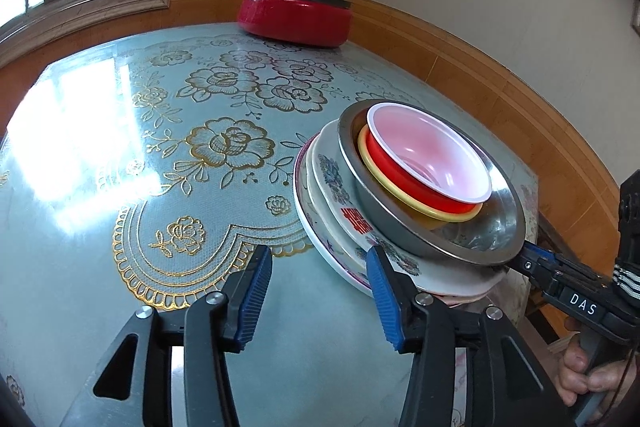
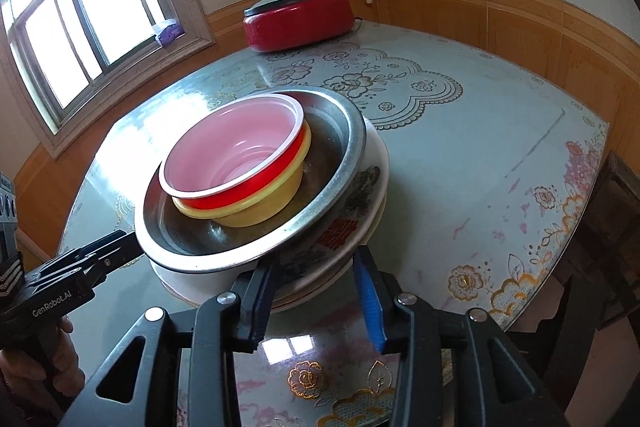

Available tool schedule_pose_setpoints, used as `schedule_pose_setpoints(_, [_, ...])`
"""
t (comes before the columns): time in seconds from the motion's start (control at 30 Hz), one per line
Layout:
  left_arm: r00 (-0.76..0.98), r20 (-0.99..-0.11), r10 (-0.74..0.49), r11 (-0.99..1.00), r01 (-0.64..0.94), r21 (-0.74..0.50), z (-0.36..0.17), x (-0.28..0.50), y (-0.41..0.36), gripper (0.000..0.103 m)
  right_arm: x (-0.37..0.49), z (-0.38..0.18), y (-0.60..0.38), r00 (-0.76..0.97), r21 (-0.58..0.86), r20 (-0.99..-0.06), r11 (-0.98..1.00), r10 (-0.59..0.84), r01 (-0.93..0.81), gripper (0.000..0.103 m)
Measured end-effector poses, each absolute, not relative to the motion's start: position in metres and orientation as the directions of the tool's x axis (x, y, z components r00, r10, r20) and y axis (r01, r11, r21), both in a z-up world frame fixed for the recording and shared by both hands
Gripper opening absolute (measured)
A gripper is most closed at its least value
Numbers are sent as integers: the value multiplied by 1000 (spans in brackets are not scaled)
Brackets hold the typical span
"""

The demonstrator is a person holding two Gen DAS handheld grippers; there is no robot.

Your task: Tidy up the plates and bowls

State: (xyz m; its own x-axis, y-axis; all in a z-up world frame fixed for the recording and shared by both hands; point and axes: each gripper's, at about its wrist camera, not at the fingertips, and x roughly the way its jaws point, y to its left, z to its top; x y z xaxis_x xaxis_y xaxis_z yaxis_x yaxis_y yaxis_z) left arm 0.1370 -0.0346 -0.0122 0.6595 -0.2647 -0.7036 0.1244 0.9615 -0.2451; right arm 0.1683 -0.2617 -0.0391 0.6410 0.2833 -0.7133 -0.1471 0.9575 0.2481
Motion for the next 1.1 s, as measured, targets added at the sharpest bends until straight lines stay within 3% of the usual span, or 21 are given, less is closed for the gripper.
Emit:
schedule_pose_setpoints(0.57, [651,-724,-226,972,107,-207,-12,115,-44,62,151,-34,-249,642,233,-707,955,296,-184,42])
schedule_pose_setpoints(1.1, [690,-722,-56,995,-20,-97,-3,88,-50,69,124,-16,-263,682,246,-654,945,327,-216,43])
